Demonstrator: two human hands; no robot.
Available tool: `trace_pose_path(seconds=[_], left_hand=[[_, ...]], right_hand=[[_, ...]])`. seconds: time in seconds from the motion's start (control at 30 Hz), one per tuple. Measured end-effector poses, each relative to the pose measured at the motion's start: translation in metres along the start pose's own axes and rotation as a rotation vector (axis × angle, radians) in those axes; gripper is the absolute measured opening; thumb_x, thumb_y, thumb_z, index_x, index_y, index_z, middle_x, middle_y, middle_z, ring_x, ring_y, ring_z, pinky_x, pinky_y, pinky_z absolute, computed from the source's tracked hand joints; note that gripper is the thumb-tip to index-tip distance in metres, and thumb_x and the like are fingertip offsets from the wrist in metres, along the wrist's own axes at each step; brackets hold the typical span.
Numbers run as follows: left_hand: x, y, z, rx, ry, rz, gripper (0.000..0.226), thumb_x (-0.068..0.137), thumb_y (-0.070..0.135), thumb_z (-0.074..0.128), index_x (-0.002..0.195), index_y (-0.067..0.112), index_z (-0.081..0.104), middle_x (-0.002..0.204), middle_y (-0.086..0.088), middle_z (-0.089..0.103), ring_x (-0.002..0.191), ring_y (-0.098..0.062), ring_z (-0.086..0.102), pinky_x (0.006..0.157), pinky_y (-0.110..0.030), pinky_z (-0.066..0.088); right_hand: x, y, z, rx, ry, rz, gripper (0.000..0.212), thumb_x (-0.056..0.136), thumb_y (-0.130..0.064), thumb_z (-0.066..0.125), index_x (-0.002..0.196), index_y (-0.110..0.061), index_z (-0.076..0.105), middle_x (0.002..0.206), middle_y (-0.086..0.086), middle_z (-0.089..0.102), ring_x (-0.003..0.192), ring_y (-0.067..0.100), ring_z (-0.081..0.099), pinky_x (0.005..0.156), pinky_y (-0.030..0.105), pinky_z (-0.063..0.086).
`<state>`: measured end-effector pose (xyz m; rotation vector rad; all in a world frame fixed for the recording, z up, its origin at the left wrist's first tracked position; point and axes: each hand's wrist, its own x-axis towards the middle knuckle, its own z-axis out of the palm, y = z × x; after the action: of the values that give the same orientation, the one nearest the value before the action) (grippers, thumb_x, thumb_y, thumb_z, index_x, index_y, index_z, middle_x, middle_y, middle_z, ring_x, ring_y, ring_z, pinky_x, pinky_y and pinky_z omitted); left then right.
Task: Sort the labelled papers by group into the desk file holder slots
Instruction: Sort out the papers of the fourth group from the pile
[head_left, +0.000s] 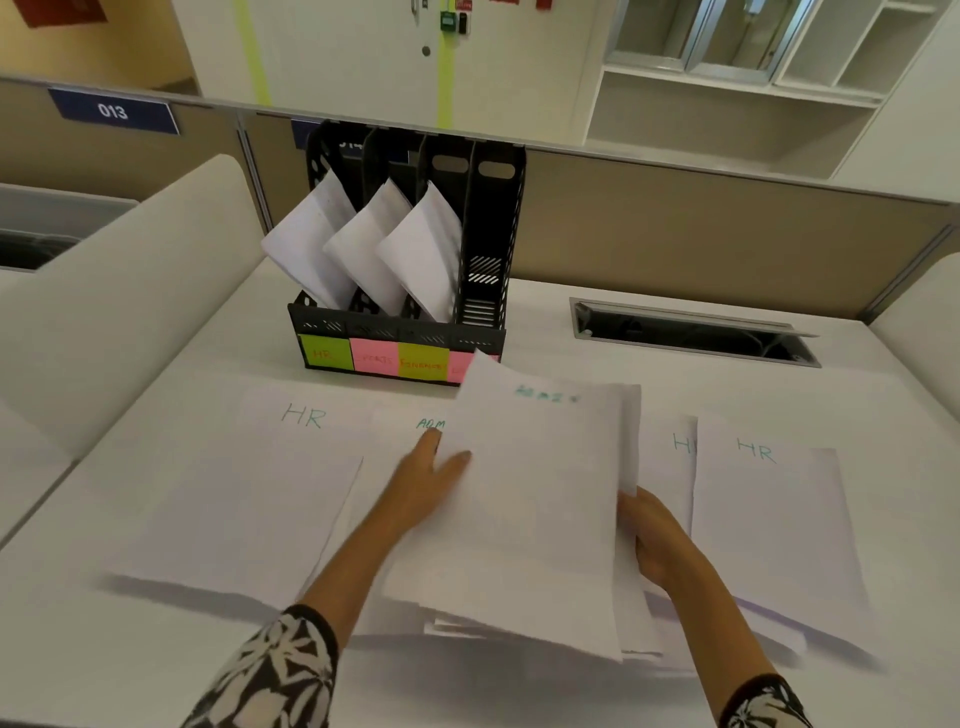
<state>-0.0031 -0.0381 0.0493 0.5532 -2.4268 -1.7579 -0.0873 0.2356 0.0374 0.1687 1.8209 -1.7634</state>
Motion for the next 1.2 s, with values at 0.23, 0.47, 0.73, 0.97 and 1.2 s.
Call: trace_pose_path(seconds=[0.23, 0.47, 0.73, 0.97, 1.2], left_hand=[[-0.009, -0.004, 0.041, -0.068, 0.108, 0.018, 0.058, 0.086, 0.015, 0.066, 0.126, 0.023, 0.025, 0.101, 0.003, 0.058, 0.083, -0.014, 0.061, 0.063, -0.008, 0.045], [0.000, -0.027, 0.016, 0.368, 0.411, -0.210, 0.042, 0.089, 0.035, 0.059, 0.126, 0.017, 0.048, 0.130, -0.012, 0.048, 0.116, -0.031, 0.044, 0.087, -0.038, 0.044], [-0.002, -0.041, -0.013, 0.532, 0.402, -0.525, 0.062, 0.085, 0.037, 0.062, 0.131, 0.008, 0.034, 0.127, -0.015, 0.053, 0.117, -0.034, 0.048, 0.096, -0.043, 0.034], [-0.002, -0.047, -0.040, 0.433, 0.416, -0.217, 0.029, 0.096, 0.025, 0.049, 0.099, -0.001, 0.061, 0.102, -0.020, 0.065, 0.098, -0.038, 0.060, 0.078, -0.039, 0.045], [0.003, -0.047, -0.123, 0.294, 0.600, -0.245, 0.032, 0.096, 0.027, 0.050, 0.103, -0.003, 0.060, 0.117, -0.029, 0.060, 0.110, -0.041, 0.055, 0.088, -0.041, 0.042]], right_hand=[[0.006, -0.006, -0.006, 0.097, -0.163, 0.009, 0.051, 0.080, -0.057, 0.062, 0.119, -0.024, 0.063, 0.114, 0.006, 0.070, 0.105, 0.028, 0.067, 0.078, 0.040, 0.058], [0.020, 0.017, 0.006, -0.124, -0.059, -0.072, 0.038, 0.081, -0.015, 0.072, 0.116, -0.013, 0.059, 0.100, 0.004, 0.074, 0.086, 0.023, 0.073, 0.066, 0.034, 0.059], [0.030, 0.028, 0.007, -0.143, -0.005, -0.052, 0.021, 0.085, -0.020, 0.065, 0.106, -0.019, 0.063, 0.095, 0.002, 0.075, 0.081, 0.023, 0.073, 0.062, 0.034, 0.059], [0.031, 0.029, 0.006, -0.146, -0.015, -0.053, 0.021, 0.088, -0.022, 0.063, 0.109, -0.023, 0.060, 0.101, 0.002, 0.073, 0.087, 0.024, 0.072, 0.070, 0.039, 0.060], [0.029, 0.029, 0.006, -0.165, -0.018, -0.075, 0.028, 0.090, -0.023, 0.061, 0.117, -0.019, 0.057, 0.109, 0.006, 0.070, 0.095, 0.028, 0.068, 0.085, 0.048, 0.056]])
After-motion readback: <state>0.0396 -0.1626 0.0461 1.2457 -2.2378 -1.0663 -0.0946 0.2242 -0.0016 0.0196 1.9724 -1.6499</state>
